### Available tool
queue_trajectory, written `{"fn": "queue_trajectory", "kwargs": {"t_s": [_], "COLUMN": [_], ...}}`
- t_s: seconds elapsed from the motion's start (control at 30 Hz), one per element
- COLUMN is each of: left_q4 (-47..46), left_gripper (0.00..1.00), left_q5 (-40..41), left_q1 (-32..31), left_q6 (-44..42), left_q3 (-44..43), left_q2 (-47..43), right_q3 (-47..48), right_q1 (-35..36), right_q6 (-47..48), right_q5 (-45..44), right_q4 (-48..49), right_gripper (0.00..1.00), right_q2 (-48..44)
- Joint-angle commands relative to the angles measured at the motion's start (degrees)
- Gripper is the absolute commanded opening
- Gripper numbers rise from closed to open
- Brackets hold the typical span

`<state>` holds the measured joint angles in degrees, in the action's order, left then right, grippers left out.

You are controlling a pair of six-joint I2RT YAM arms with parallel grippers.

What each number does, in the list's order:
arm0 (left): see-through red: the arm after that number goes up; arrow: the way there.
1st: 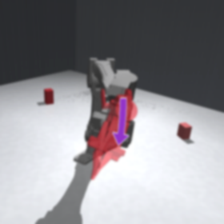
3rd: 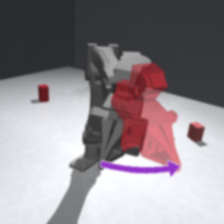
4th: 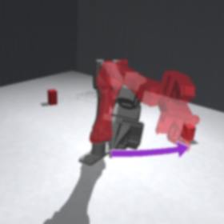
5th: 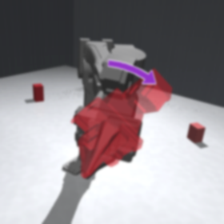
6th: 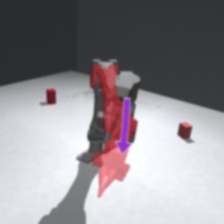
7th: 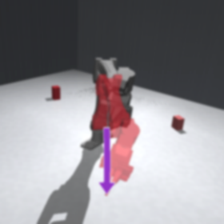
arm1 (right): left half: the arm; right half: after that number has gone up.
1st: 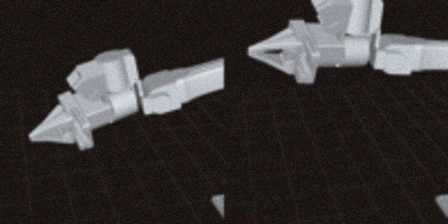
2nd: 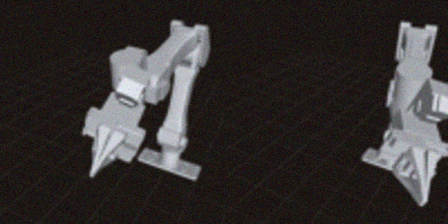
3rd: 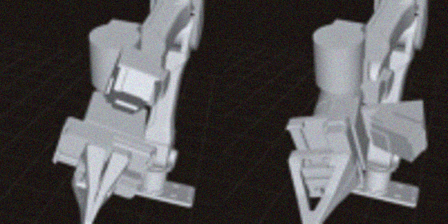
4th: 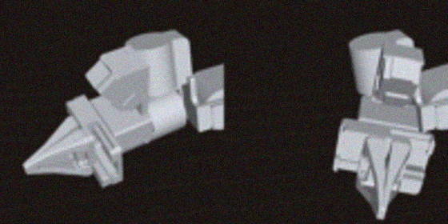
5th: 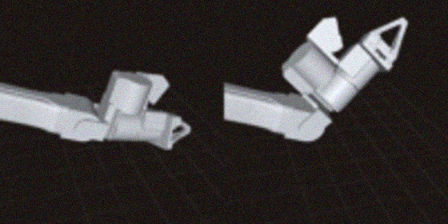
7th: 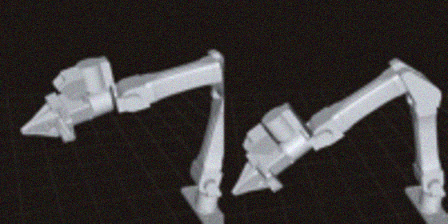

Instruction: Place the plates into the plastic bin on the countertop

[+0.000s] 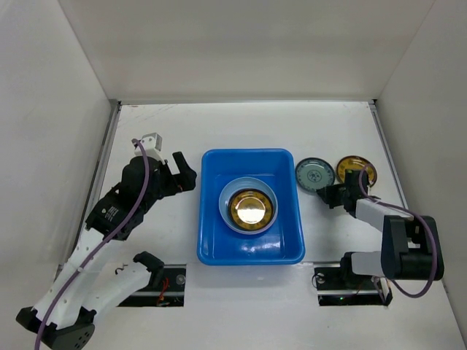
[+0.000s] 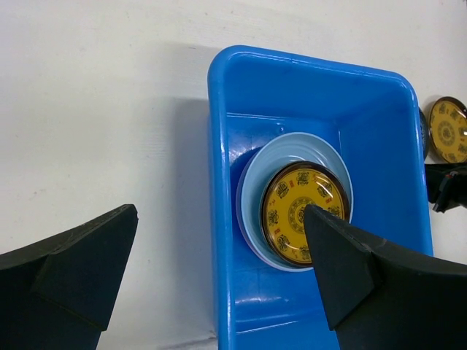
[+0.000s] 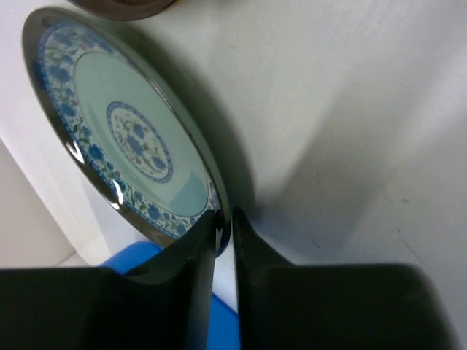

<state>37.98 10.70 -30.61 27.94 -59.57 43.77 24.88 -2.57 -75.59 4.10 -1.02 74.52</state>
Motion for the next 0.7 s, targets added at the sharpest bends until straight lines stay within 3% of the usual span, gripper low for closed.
{"fn": "queue_trajectory", "kwargs": {"t_s": [0.0, 0.03, 0.07, 0.23, 0.53, 0.67], "left_q4": [0.87, 0.96, 1.05, 1.05, -1.67, -3.08], "left_gripper": [1.0, 1.0, 1.0, 1.0, 1.0, 1.0], "left_q5": [-0.33, -0.33, -0.33, -0.33, -0.33, -0.33], "left_q1": [0.6, 0.68, 0.77, 0.77, 0.86, 0.95], "left_q6": [0.44, 0.44, 0.44, 0.53, 1.5, 2.11], "left_q3": [-0.37, -0.37, -0.37, 0.16, 3.32, 5.07], "left_q2": [-1.05, -1.05, -1.05, -1.14, -1.41, -1.76], "right_q3": [1.48, 1.74, 2.01, 4.9, 19.13, 26.69], "right_q1": [-0.29, -0.29, -0.29, -0.29, -0.47, 3.2], "right_q6": [-1.14, -1.14, -1.05, -0.78, 4.13, 8.51], "right_q5": [0.3, 0.38, 0.38, 1.44, -1.29, 1.0], "right_q4": [3.65, 4.0, 4.35, 6.11, 3.48, -1.34], "right_gripper": [0.09, 0.01, 0.0, 0.0, 0.0, 0.0], "right_q2": [2.29, 2.56, 2.73, -0.59, -5.79, -6.67]}}
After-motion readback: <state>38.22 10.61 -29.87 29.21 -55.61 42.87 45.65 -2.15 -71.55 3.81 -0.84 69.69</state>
